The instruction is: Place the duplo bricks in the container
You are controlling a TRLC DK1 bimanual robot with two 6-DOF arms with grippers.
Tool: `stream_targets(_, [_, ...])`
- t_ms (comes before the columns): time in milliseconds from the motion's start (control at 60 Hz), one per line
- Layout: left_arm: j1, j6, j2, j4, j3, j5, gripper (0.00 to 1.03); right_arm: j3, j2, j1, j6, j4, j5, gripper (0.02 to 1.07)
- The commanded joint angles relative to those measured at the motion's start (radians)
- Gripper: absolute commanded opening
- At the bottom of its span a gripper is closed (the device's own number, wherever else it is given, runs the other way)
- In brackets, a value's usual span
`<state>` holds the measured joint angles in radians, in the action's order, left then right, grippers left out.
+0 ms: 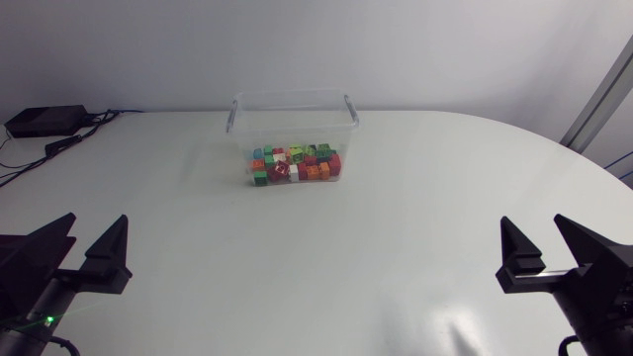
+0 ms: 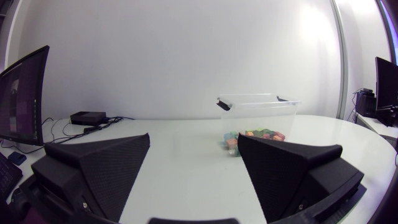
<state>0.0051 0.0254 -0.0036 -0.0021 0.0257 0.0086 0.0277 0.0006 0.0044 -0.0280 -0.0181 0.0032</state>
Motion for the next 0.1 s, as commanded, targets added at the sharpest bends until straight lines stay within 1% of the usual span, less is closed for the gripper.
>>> stream_targets(0, [-0.005,-0.025,0.004,0.002,-0.026,-0.009,0.98,-0.028,-0.001,-0.004,0.028,0.018,-0.003,1.02])
stream_targets(83, [-0.005,-0.025,0.004,0.002,-0.026,-0.009,0.98,-0.028,-0.001,-0.004,0.028,0.018,-0.003,1.02])
